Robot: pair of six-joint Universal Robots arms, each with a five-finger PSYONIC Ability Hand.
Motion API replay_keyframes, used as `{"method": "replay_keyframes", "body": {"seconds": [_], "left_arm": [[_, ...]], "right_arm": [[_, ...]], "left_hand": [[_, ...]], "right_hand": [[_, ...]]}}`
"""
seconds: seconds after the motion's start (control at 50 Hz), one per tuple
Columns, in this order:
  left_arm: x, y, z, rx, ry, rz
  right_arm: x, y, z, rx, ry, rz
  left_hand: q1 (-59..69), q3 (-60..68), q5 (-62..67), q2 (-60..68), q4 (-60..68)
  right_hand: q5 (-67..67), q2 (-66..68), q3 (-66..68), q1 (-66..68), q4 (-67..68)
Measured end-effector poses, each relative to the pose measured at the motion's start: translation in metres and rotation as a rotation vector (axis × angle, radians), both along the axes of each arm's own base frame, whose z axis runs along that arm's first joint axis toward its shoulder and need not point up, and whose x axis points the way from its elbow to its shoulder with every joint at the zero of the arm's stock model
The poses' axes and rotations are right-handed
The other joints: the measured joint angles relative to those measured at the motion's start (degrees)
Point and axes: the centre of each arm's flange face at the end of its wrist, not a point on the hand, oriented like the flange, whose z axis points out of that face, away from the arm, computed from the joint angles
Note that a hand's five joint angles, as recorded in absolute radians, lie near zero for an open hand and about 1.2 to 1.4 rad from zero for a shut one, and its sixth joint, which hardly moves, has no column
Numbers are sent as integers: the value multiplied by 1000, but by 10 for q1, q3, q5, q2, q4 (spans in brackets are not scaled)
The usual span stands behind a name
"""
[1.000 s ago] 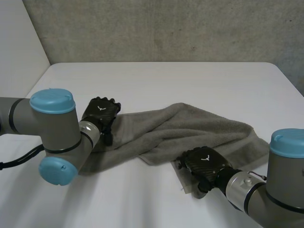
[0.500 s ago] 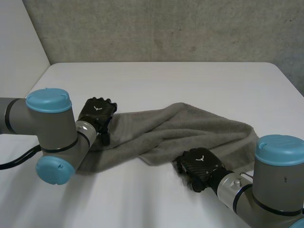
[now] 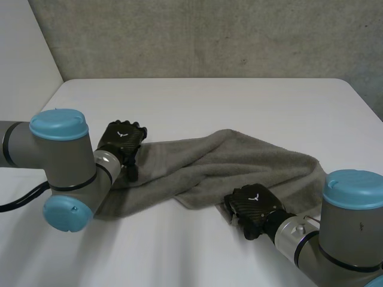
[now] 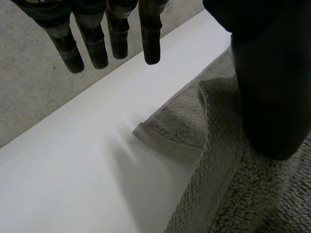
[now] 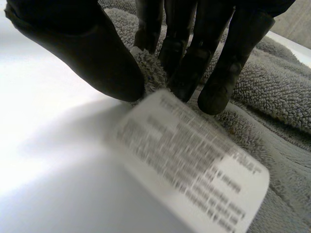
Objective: Fold the towel.
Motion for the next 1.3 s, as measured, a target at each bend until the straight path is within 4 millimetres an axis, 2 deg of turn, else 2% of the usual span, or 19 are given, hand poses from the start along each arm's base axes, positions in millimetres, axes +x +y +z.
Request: {"method": "replay_keyframes", "body": {"seconds": [0.1,0.2,0.24,0.34,0.48,0.66,0.88,1.04,1.14,1.3], "left_arm": [[2,4,1,9,-6,1],[6,13,6,17,-11,-1],[10,23,14,25,-15,-5],[17,40,24,42,-21,-19],[27,59,29,76,-17,-56],[45,78,16,174,-14,-90],[54,109,4,283,-20,-133],[62,116,-3,312,-64,-130],[69,117,-2,309,-102,-128],[70,129,11,298,-101,-172]], "right_arm": [[-1,-6,4,-3,-22,-22],[-11,-31,18,-32,-67,-102],[-29,-60,31,-74,-96,-195],[-62,-101,46,-135,-117,-330],[-92,-129,51,-185,-114,-449],[-98,-137,50,-217,-111,-486],[-95,-136,43,-199,-99,-472],[-94,-134,41,-190,-94,-466],[-93,-133,39,-183,-90,-465],[-93,-131,36,-172,-86,-463]], "left_hand": [[0,0,0,0,0],[0,0,0,0,0],[0,0,0,0,0],[0,0,0,0,0],[0,0,0,0,0],[0,0,0,0,0],[32,27,46,34,21],[63,60,77,67,53],[69,63,81,69,53],[69,63,81,69,58]], "right_hand": [[0,0,3,1,0],[0,0,8,2,0],[0,0,12,3,0],[3,0,14,3,0],[3,0,16,3,0],[3,0,18,3,0],[3,0,18,3,0],[3,0,19,4,0],[3,0,19,4,0],[3,0,19,4,0]]}}
